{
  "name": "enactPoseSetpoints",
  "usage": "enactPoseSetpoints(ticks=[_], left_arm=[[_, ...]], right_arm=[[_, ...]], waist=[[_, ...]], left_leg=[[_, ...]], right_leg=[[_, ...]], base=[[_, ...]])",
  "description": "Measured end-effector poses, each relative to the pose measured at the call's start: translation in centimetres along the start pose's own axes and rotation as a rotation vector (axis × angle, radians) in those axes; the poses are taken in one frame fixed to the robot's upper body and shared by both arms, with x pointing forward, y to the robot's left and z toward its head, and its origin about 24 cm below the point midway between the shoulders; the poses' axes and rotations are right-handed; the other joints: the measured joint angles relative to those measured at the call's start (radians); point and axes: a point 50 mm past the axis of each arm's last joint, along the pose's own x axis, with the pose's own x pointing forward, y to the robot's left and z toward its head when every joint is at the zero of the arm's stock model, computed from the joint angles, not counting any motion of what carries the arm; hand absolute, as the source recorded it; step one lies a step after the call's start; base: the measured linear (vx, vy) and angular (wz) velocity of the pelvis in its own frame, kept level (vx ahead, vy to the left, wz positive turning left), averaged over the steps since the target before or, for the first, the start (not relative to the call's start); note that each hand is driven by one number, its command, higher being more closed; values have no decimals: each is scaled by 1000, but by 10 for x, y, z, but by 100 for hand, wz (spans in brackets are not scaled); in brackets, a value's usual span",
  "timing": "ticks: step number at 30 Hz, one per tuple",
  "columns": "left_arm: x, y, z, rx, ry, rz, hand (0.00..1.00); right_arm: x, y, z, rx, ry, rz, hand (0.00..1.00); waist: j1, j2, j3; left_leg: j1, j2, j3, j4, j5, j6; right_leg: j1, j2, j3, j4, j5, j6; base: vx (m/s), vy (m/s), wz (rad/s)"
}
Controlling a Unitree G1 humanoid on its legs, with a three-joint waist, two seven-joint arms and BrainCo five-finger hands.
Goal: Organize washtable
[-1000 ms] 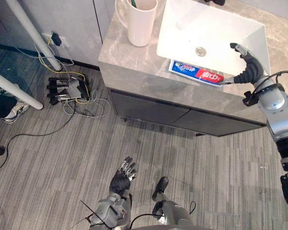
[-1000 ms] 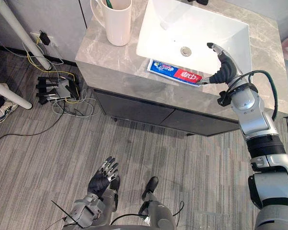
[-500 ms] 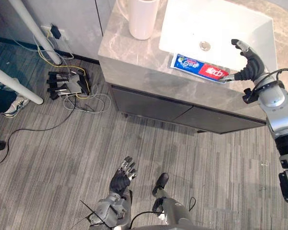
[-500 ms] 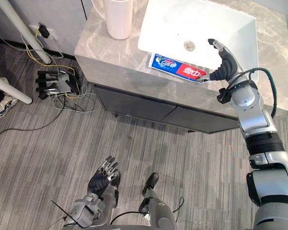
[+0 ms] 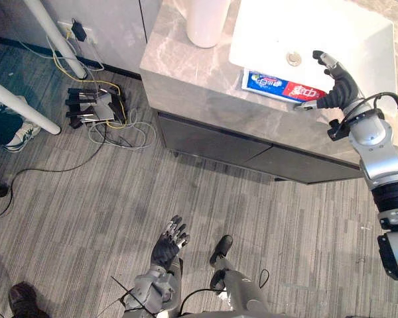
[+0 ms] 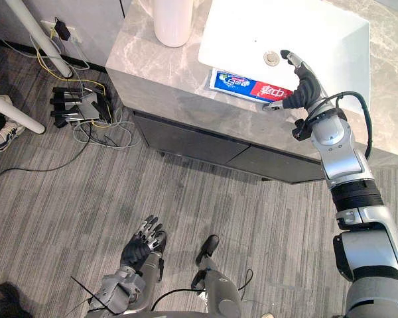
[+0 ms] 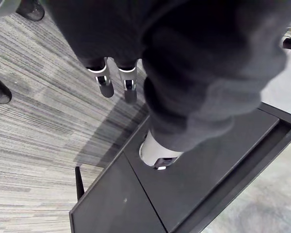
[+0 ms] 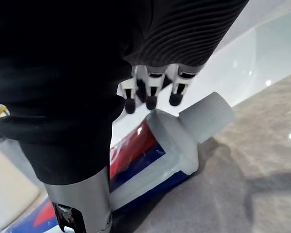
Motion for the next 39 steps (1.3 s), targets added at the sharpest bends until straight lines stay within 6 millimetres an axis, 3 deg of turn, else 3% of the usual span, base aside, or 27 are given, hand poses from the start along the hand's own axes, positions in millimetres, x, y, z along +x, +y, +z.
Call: enactPoseSetpoints(ticks=[1,16,33,37,39], left_arm=[[1,0,1,1,-2,-1,0],[1,2,3,17,-4,-5,0],[8,-1,11,27,-30,-22,0],[19,-11,34,39,-122,-68,0],[26,-17,51,41,-189,-96,0]], right_arm=[[0,0,0,0,-1,-1,100],[3,6,15,12,-73,31,100],[1,11,12,7,-58,85,100],[1,-13,28,70,-131,-31,100],[1,-18,39,145,-182,-83,100]], waist=[[0,-2,2],[-1,-12,18],[0,-11,17],[-6,13,6],[-11,44,-10]], left_leg=[[0,0,0,0,0,0],[-6,2,-4,1,4,-2],[30,3,-9,-2,14,-5],[35,3,-8,-1,18,-10],[64,3,-9,-6,19,-11]], right_leg=[[0,0,0,0,0,0],[-1,1,-2,0,0,0],[39,1,-26,0,-5,-6],[45,3,-27,0,-7,-9],[69,2,-27,0,-8,-9]], base=[[0,0,0],[-1,4,1],[-3,3,2],[0,0,0],[7,22,-2]])
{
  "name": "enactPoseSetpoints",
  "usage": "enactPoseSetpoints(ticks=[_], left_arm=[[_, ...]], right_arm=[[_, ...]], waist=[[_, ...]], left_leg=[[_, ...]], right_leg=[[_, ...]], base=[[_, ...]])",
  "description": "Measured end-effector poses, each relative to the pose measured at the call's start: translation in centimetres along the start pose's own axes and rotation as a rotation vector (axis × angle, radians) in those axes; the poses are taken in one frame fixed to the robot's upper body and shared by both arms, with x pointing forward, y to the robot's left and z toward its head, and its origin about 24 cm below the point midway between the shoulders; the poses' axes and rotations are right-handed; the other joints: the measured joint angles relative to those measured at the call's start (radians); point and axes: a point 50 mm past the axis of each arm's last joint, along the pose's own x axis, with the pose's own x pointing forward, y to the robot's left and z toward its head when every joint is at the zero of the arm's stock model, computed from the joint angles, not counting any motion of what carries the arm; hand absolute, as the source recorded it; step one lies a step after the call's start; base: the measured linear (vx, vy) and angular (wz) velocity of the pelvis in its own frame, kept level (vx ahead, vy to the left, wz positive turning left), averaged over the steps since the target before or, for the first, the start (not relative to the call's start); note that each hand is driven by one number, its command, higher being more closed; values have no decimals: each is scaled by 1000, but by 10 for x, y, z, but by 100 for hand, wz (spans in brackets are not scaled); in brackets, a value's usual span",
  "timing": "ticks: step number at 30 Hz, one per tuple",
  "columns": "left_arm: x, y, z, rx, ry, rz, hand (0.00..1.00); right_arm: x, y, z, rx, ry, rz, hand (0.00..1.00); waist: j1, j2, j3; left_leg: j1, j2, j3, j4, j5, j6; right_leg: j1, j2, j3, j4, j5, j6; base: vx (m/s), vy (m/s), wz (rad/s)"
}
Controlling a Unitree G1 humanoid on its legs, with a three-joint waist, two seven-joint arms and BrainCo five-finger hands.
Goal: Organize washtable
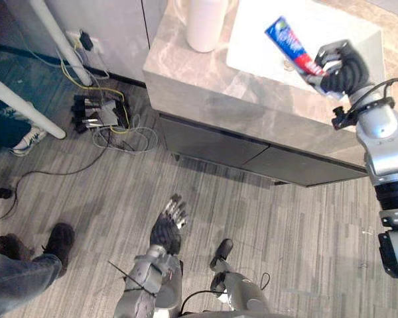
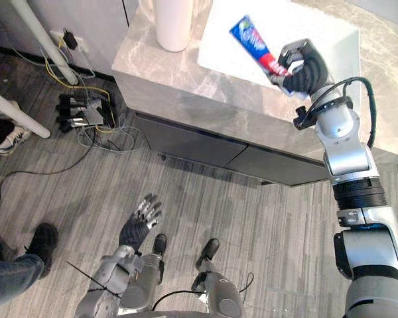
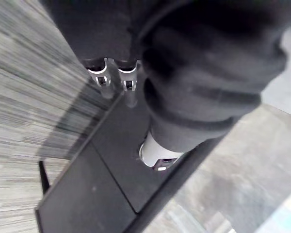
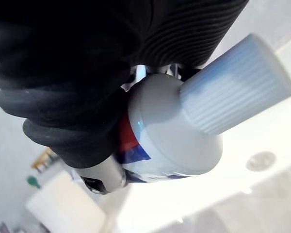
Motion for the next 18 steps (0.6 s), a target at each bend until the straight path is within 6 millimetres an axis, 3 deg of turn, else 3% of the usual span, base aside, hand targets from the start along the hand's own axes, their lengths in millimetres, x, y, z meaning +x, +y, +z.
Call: enactPoseSetpoints(ticks=[2,4,6,11,18], left_arm=[[9,-7,18,-7,-79,-29,0],[15,-12,28,-16,-121,-53,0],[26,-21,40,-30,-167,-98,0],[37,-38,46,-58,-183,-176,0],[42,-48,47,-137,-152,-243,0]], right_arm=[[-3,11,12,103,-62,-16,100],[-8,24,18,158,-94,6,100],[-18,50,20,235,-110,68,100],[-31,96,25,340,-113,225,100],[-57,129,34,511,-119,331,100]], waist=[[-17,34,-46],[-21,44,-77],[-24,45,-108],[-42,45,-152],[-49,44,-196]], left_leg=[[29,-2,5,-24,3,0],[40,-4,8,-35,5,-1],[65,-3,11,-55,11,-7],[89,0,10,-88,28,-12],[106,-2,16,-100,32,-10]], right_leg=[[15,-2,0,0,-1,1],[19,-4,2,0,-9,0],[31,-2,2,0,-22,-1],[40,2,3,0,-26,-6],[49,0,7,0,-26,-6]], base=[[12,47,-7],[21,28,-7],[25,-7,-7],[1,-5,-1],[0,34,-1]])
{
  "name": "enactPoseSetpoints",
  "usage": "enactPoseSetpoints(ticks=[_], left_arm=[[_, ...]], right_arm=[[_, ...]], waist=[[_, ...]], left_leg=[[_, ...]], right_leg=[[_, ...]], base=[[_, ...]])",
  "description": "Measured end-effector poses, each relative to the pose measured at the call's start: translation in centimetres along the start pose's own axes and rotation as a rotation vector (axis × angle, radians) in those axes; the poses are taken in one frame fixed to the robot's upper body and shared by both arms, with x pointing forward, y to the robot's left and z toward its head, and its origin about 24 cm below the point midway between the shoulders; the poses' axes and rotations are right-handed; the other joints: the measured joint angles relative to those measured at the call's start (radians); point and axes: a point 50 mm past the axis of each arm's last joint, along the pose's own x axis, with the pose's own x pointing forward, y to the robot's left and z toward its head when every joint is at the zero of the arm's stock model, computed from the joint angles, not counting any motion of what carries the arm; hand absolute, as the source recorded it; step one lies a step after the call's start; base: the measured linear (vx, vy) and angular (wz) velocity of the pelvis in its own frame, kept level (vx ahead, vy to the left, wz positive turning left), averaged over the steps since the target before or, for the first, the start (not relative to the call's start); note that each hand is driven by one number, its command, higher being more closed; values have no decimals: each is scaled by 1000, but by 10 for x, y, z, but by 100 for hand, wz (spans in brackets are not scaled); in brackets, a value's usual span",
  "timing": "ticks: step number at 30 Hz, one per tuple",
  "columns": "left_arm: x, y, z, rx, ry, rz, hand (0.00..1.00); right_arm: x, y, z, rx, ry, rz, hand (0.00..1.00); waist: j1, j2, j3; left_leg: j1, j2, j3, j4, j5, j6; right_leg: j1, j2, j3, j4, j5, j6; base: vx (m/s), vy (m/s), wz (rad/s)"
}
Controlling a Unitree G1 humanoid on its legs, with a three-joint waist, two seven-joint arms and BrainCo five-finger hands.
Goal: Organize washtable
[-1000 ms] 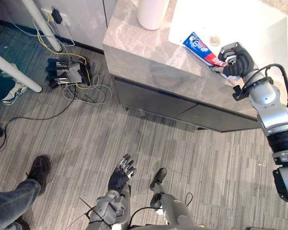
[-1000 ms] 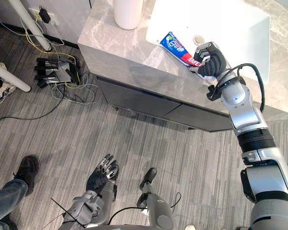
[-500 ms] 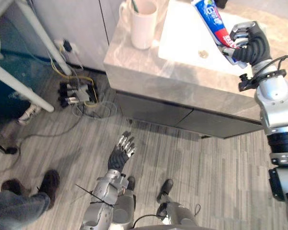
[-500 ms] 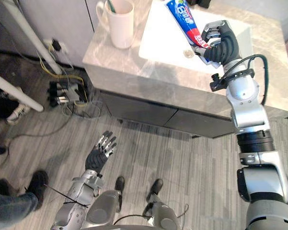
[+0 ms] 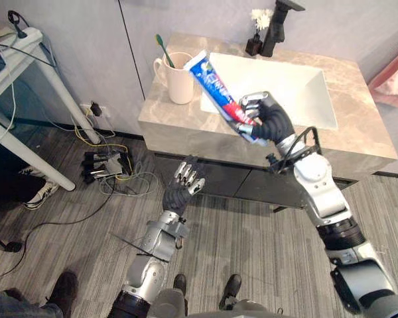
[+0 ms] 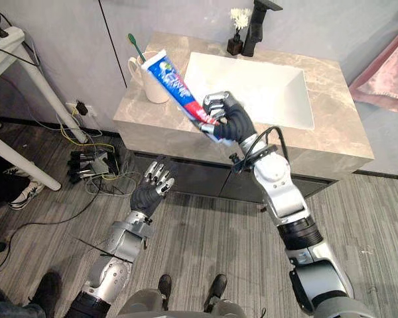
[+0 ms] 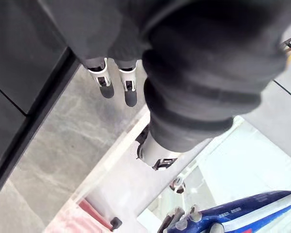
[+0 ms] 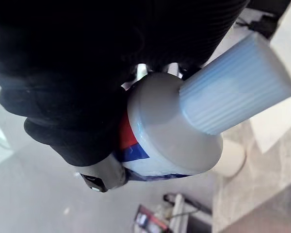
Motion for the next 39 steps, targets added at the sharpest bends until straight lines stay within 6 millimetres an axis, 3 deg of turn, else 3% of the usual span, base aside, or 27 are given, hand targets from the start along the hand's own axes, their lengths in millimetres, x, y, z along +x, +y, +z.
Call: enactPoseSetpoints(ticks=[5,12,26,31,35,39], left_arm=[[5,-2,3,14,18,-38,0],[13,-8,8,55,37,-99,0],[17,-10,18,87,55,-166,0],[9,-8,24,82,63,-187,0],[0,-17,30,43,45,-250,0],[-7,-13,26,18,86,-253,0]], right_arm=[[-11,35,-12,123,47,122,100],[-26,49,-22,188,97,189,100],[-44,53,-35,219,174,186,100],[-46,51,-37,194,185,180,100],[-54,44,-41,180,212,137,100],[-57,44,-43,177,226,137,100]], waist=[[-22,1,-35],[-27,7,-51],[-37,27,-80],[-51,27,-81],[-50,27,-81],[-52,34,-86]], left_leg=[[2,-2,0,-1,1,2],[11,-3,1,-4,1,1],[16,-19,-11,-24,14,12],[20,-19,-10,-28,15,12],[24,-19,-10,-37,19,11],[27,-19,-9,-40,19,11]], right_leg=[[2,-2,0,0,0,0],[8,-2,3,0,0,0],[9,-16,-7,0,1,1],[9,-17,-6,0,1,1],[9,-16,-6,0,0,2],[11,-16,-5,0,0,2]], base=[[-2,36,1],[-4,20,-1],[4,37,2],[-2,22,0],[0,0,0],[0,0,0]])
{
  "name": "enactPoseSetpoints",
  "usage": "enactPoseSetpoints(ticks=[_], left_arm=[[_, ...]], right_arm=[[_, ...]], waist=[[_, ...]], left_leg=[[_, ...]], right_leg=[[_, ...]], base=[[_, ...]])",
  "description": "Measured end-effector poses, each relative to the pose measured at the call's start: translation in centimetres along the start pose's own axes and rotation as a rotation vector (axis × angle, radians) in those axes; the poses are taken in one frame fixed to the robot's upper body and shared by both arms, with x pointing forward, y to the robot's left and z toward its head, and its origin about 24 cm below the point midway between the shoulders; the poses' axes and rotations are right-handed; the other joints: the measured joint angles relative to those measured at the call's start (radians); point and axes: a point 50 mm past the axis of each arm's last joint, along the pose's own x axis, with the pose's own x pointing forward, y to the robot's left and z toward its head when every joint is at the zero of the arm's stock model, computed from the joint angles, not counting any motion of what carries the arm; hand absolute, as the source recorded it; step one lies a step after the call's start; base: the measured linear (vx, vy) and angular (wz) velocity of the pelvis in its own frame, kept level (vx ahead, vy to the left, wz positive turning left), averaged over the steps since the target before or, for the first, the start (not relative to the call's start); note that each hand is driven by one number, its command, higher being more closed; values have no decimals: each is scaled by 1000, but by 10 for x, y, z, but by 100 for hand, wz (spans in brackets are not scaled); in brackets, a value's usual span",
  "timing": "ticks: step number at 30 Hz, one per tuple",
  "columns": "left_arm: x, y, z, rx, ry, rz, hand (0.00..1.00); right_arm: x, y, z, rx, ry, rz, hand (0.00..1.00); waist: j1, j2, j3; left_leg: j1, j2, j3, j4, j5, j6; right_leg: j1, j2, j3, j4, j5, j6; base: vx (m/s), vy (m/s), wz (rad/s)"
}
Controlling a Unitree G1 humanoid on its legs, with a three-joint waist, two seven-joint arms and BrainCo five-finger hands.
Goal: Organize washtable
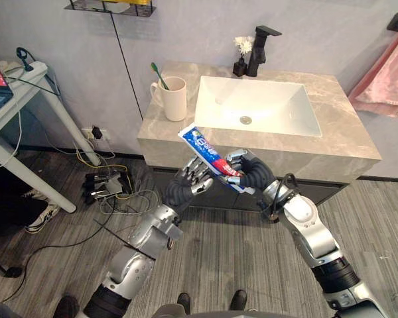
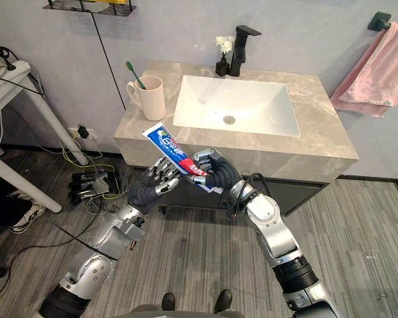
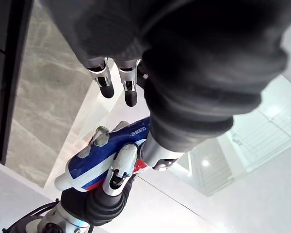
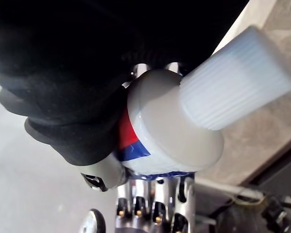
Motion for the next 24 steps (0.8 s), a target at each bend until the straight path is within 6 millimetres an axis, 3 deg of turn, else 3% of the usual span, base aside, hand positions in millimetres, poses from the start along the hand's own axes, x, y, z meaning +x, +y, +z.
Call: enactPoseSetpoints(ticks=[4,24], left_arm=[[-10,0,-3,-20,36,-1,0],[-10,-10,-9,-81,61,-54,0]], right_arm=[[-1,-1,0,-11,3,-5,100],[-3,1,5,-4,-21,-15,100]], waist=[[0,3,-3],[1,2,-4]], left_leg=[[6,0,-1,-2,0,0],[16,0,1,-13,0,0]], right_leg=[[6,0,-1,0,-1,1],[10,0,3,0,-2,2]], base=[[0,0,0],[0,10,0]])
